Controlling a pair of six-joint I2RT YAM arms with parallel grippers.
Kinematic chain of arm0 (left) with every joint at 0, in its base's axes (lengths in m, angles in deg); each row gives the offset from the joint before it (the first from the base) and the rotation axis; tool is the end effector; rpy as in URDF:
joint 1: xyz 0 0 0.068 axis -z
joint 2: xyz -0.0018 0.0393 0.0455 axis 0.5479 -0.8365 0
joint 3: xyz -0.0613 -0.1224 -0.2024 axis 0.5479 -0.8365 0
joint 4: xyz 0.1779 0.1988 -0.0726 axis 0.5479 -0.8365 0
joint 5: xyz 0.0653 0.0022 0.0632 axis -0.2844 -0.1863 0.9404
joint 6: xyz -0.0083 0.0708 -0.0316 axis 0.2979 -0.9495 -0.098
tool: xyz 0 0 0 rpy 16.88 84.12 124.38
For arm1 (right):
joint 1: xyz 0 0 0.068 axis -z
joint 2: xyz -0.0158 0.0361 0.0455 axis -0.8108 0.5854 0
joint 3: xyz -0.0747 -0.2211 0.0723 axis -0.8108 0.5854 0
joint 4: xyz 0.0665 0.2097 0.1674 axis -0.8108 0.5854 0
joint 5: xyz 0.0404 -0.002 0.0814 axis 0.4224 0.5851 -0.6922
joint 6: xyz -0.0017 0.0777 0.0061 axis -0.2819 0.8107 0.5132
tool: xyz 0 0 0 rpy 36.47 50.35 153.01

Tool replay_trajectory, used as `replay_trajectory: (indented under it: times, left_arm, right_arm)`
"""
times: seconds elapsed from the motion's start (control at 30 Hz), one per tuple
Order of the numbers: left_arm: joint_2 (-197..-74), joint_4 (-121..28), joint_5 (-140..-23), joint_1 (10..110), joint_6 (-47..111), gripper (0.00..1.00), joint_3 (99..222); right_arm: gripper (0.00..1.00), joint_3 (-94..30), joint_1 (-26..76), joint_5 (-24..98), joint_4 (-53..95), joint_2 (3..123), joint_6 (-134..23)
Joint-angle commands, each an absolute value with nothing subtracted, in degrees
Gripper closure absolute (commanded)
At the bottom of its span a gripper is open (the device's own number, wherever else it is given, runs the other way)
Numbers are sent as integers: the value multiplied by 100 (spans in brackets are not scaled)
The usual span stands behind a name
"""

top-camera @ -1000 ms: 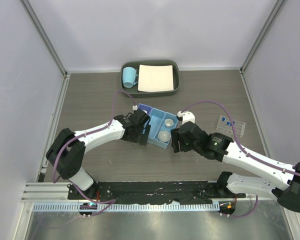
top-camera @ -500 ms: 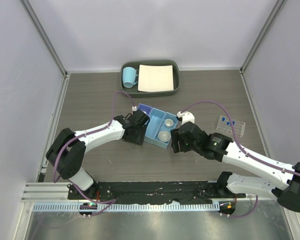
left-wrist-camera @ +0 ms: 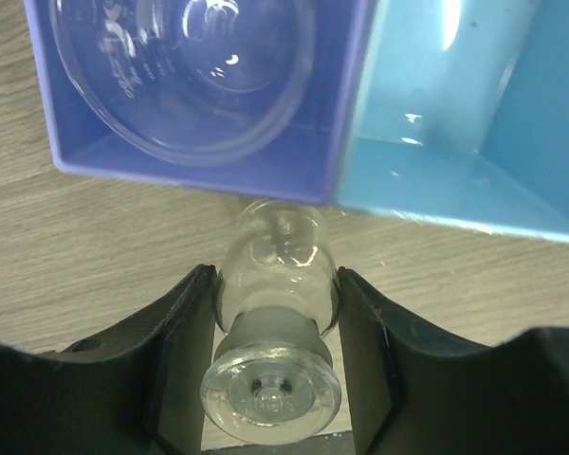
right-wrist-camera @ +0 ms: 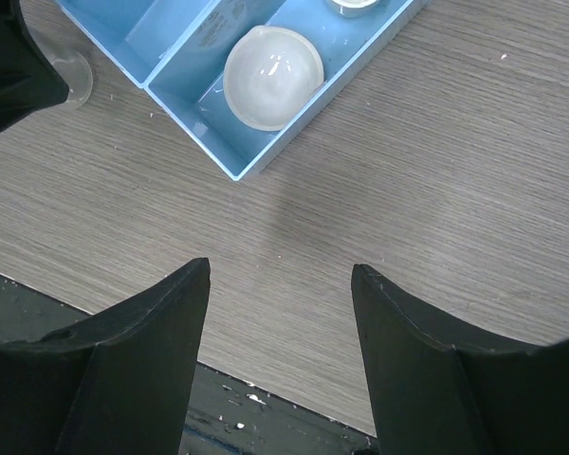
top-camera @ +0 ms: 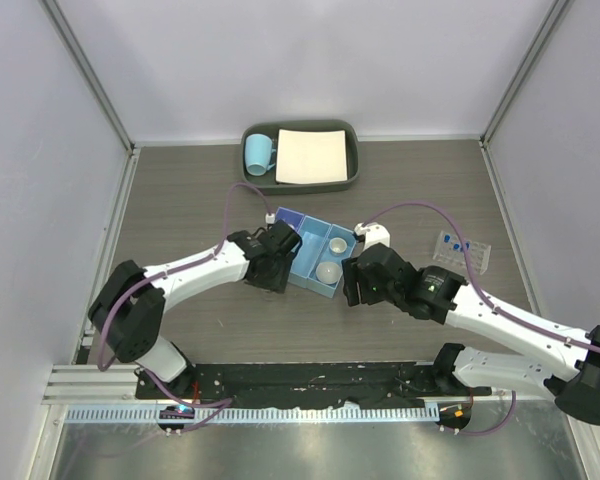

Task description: Organize the chemistry lab equipment

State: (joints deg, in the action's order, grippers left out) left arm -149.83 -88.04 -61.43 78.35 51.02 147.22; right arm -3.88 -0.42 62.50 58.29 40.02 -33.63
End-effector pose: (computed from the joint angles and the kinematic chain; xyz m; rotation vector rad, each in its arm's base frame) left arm 0.2358 -0.2176 0.1322 0.3092 2.7340 -0.0594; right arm 0.1641 0.1958 0.2217 -0.3917 2.3524 0.3257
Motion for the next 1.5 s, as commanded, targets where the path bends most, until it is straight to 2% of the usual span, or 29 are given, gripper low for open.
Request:
replay_trajectory:
  times: [0.0,0.17,0.4,0.77,1.1,1.47]
  left_arm:
    - [-14538,-9338,-5893,8217,5280,73,15330]
    - [-14265,-9768,-6041,8473,5701,76,15832]
    - [-14194,-9883,-5998,8491,6360,73,16912]
    - [-15512,-9998,-5550,8490,7494,78,18126]
    - [-15864,-10042,-4777,8473,8874,78,18206]
    - [-16330,-10059,-4477,8394,10368,79,18100]
  right_arm:
    - [33,-454,-67,6226,5859,3758,-3312]
    - [33,-454,-67,6313,6026,3486,-3250]
    - [33,-340,-67,6454,6246,3081,-3066]
    - [34,-313,-67,7034,6492,2712,-2644]
    - [34,-304,-76,6982,6536,2527,-2600]
    - [34,-339,-76,6683,6597,2342,-2635]
